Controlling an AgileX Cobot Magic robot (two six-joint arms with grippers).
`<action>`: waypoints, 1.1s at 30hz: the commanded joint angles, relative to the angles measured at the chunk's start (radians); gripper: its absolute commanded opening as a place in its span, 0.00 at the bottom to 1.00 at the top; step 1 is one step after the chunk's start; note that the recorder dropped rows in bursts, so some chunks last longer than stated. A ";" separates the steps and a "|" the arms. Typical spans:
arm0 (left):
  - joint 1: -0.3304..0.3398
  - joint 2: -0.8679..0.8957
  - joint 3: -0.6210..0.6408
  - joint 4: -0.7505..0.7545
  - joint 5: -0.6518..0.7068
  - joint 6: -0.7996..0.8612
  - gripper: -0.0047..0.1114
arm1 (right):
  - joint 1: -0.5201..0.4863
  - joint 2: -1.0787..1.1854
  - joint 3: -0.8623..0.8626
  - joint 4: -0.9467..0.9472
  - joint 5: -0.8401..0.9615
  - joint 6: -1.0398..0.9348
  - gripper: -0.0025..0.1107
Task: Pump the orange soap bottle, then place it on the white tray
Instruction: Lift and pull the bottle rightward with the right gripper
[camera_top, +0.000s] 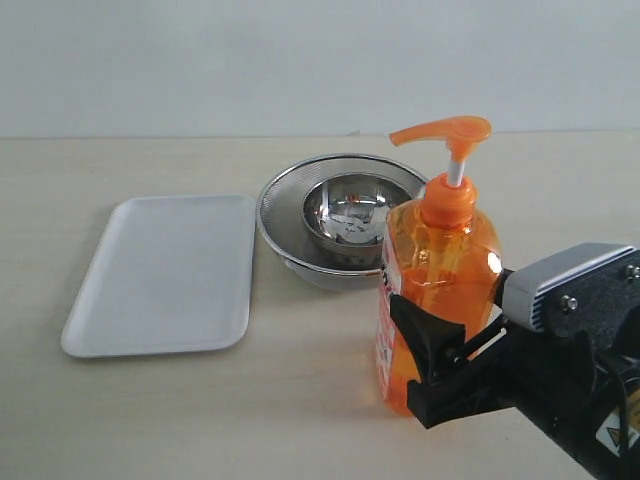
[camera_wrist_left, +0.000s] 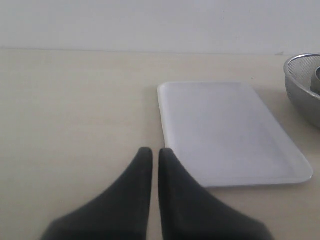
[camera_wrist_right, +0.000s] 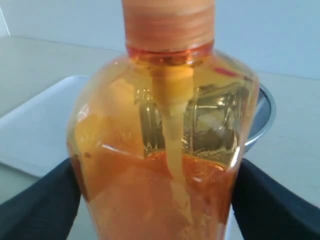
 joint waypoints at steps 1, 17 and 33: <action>0.002 -0.004 -0.003 0.005 -0.008 -0.004 0.08 | -0.002 0.005 0.000 0.058 -0.021 -0.039 0.02; 0.002 -0.004 -0.003 0.005 -0.008 -0.004 0.08 | -0.002 -0.122 0.000 0.166 0.028 -0.159 0.02; 0.002 -0.004 -0.003 0.005 -0.008 -0.004 0.08 | -0.002 -0.275 0.000 0.313 0.058 -0.389 0.02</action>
